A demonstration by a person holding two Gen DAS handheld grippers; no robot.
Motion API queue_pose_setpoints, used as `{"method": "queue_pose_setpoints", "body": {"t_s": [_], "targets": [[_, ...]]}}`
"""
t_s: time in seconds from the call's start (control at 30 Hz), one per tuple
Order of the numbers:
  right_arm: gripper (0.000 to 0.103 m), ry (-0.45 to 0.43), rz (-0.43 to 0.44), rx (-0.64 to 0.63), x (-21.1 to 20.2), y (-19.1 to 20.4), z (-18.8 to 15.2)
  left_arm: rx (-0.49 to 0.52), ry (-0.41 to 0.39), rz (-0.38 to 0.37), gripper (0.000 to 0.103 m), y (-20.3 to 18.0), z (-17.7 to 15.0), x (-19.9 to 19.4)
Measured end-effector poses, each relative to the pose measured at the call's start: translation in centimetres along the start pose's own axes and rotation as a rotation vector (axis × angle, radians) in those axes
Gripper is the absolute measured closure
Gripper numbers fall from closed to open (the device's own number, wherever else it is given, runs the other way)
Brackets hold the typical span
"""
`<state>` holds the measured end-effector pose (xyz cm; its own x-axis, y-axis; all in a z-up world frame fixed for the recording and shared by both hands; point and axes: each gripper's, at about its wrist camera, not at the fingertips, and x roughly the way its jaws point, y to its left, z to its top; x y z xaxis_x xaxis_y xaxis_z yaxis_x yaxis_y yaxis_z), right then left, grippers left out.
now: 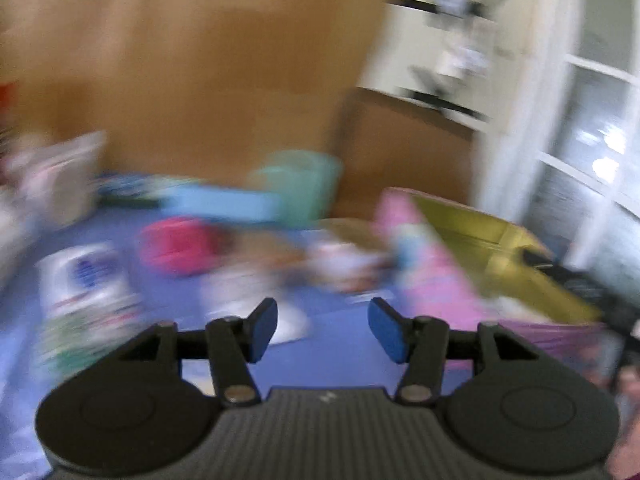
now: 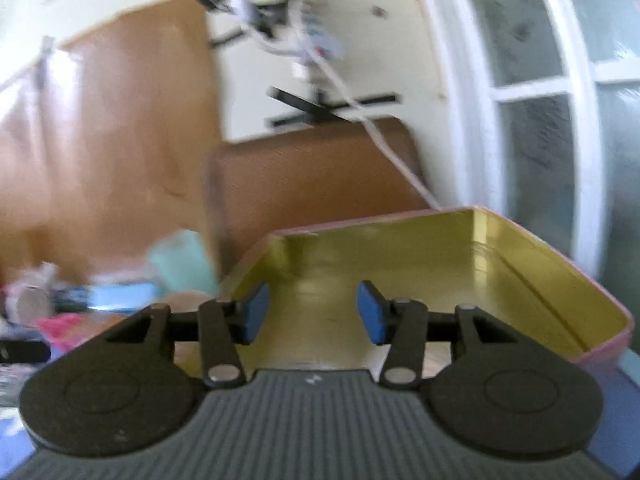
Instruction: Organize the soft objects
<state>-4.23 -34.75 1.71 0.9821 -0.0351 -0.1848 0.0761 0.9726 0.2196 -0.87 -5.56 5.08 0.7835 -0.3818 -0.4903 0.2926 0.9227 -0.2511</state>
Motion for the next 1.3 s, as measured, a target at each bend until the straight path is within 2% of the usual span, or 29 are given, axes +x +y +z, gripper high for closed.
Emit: {"method": "queue_pose_setpoints", "body": {"t_s": [0.07,0.13,0.2,0.27,0.37,0.47,0.5,0.53,0.6,0.63,0.73,0.83,0.93,1.1,1.23,1.3], "targets": [[0.051,0.032,0.129,-0.038,-0.1,3.0,-0.2,-0.103,-0.012,0.085,0.051,4.6,-0.7,-1.8],[0.051,0.119,0.287,-0.083,0.7,6.4,-0.6,-0.201,-0.01,0.145,0.051,8.5,-1.0,-2.8],[0.051,0.216,0.406,-0.133,1.8,10.0,-1.8,-0.285,-0.009,0.184,0.051,11.5,-1.0,-3.3],[0.05,0.299,0.514,-0.215,3.0,13.9,-3.2,-0.32,-0.014,0.179,0.051,13.3,-0.6,-3.2],[0.036,0.377,0.627,-0.367,4.6,19.7,-5.3,-0.344,0.013,0.152,0.051,14.8,0.0,-2.2],[0.027,0.431,0.676,-0.459,6.5,23.8,-6.8,-0.386,0.052,0.084,0.051,15.7,-0.1,-0.7],[0.026,0.444,0.668,-0.477,7.2,24.7,-7.2,-0.393,0.074,0.065,0.052,15.9,-0.2,0.0],[0.028,0.464,0.655,-0.478,8.0,25.4,-7.4,-0.395,0.095,0.064,0.058,15.7,-0.5,0.6],[0.039,0.497,0.654,-0.432,8.9,25.6,-7.5,-0.359,0.099,0.07,0.062,14.9,-0.9,1.0],[0.041,0.502,0.648,-0.423,8.7,25.4,-7.4,-0.347,0.101,0.068,0.063,14.4,-1.1,0.8],[0.044,0.476,0.621,-0.426,6.7,23.7,-7.6,-0.354,0.114,0.017,0.063,13.0,-1.9,0.6],[0.045,0.414,0.568,-0.453,4.2,21.9,-7.7,-0.343,0.121,-0.032,0.063,10.6,-2.3,0.4],[0.046,0.328,0.491,-0.448,1.8,19.2,-7.3,-0.268,0.117,-0.084,0.063,6.9,-1.4,0.7],[0.045,0.182,0.318,-0.341,-0.5,12.6,-3.9,-0.096,0.09,-0.21,0.063,-1.5,2.1,2.2],[0.045,0.106,0.177,-0.277,-1.3,7.2,-1.8,0.038,0.086,-0.307,0.062,-9.1,4.1,4.8],[0.045,0.094,0.115,-0.234,-1.0,4.3,-1.0,0.074,0.098,-0.335,0.06,-12.3,4.5,6.6]]}}
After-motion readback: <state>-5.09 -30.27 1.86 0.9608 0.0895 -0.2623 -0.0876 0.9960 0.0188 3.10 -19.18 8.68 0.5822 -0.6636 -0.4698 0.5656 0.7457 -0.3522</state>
